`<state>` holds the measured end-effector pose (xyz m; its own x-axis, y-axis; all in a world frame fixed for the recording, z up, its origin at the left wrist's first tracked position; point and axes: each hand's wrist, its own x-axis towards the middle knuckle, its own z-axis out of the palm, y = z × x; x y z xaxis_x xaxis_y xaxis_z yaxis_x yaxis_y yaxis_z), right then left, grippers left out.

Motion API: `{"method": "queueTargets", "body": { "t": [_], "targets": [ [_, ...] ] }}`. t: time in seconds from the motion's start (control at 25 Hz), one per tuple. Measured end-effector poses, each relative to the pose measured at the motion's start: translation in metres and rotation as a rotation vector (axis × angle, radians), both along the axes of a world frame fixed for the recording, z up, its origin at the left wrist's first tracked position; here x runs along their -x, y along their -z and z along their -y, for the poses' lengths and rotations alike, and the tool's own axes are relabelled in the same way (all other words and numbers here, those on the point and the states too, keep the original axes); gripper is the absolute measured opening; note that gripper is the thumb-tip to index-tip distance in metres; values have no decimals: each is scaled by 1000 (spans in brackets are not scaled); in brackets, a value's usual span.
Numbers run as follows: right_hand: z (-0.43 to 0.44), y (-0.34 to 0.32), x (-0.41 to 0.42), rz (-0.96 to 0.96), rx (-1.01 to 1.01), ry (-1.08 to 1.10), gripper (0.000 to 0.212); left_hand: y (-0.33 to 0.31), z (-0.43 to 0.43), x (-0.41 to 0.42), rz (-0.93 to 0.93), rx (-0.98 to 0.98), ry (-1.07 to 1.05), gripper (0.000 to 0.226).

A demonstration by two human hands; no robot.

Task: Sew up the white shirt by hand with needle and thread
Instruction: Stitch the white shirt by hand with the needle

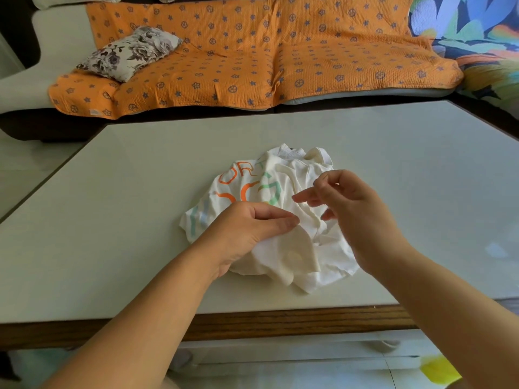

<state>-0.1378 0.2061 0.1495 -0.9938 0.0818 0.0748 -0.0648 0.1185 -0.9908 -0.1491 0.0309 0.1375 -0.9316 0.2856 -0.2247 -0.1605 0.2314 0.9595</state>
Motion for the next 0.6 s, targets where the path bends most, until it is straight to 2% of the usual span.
{"method": "queueTargets", "body": {
  "t": [0.16, 0.24, 0.32, 0.4, 0.52, 0.6],
  "targets": [
    [-18, -11, 16, 192, 383, -9, 14, -1, 2, 1, 3, 61, 65, 8],
    [-24, -15, 20, 296, 661, -56, 18, -3, 5, 1, 7, 64, 86, 8],
    [-28, -13, 25, 298, 802, -57, 24, -4, 6, 0, 8, 60, 109, 8],
    [-30, -6, 31, 202, 709, 39, 23, -6, 8, -1, 12, 61, 124, 8],
    [-34, 3, 36, 0, 150, 300, 13, -7, 11, -1, 11, 69, 128, 9],
    [-36, 4, 35, -65, -176, 312, 7, -8, 12, -1, 8, 73, 130, 9]
  ]
}}
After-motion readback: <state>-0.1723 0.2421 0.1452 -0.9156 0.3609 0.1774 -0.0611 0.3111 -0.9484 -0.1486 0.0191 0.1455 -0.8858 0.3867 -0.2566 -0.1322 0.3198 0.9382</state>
